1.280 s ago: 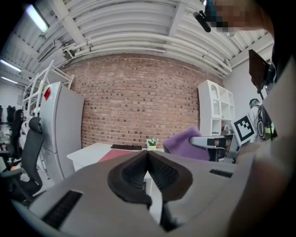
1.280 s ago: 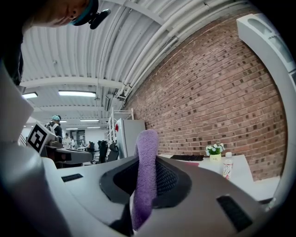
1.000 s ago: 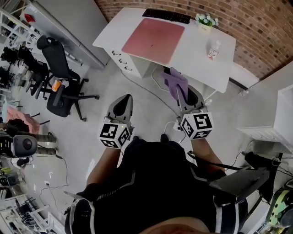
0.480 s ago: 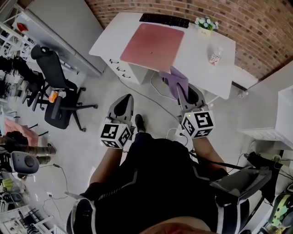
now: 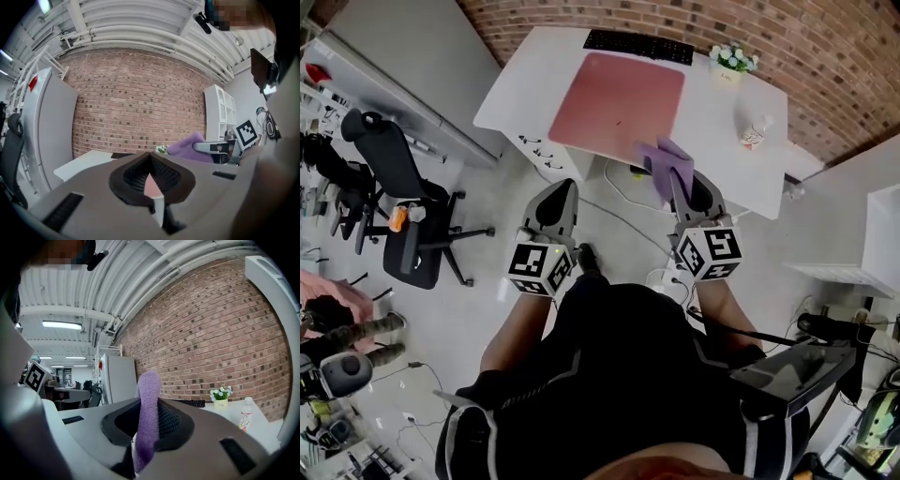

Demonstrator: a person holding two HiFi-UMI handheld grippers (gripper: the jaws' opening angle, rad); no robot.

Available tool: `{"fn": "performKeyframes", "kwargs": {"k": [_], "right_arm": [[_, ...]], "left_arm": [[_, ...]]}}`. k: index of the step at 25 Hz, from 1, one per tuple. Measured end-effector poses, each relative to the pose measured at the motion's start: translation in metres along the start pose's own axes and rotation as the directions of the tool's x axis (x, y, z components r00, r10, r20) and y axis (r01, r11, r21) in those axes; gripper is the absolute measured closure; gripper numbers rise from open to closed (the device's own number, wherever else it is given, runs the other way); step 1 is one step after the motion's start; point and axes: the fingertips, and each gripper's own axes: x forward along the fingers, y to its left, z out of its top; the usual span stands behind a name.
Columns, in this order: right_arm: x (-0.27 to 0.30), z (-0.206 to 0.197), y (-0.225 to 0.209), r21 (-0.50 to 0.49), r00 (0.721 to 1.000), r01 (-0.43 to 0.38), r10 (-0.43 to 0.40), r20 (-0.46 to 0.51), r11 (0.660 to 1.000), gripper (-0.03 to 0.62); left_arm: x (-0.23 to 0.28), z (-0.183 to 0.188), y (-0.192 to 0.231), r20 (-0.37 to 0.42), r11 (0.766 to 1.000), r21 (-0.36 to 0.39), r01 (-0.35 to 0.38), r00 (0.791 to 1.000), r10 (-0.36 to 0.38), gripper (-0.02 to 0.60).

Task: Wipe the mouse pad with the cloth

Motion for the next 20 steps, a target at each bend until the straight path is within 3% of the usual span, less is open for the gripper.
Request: {"fn": "performKeyframes", "kwargs": {"k": [12,20], "right_arm": [[0.067,-0.01,0.005,-0.012,0.989,0.145,-0.145,-0.027,0.989,0.533],[0.081,-0.018,-0.012,-0.011,0.953,0.3,-0.3,-0.033,0.954,0.533]], "left_arm": [[0.047,-0.002,0.086,-0.032,0.995,0.011,0.097,0.995,-0.097,0.578],[0.071,0.002,0.113,-0.027,0.977,0.024,0.21,0.977,-0.209,0.578]]}}
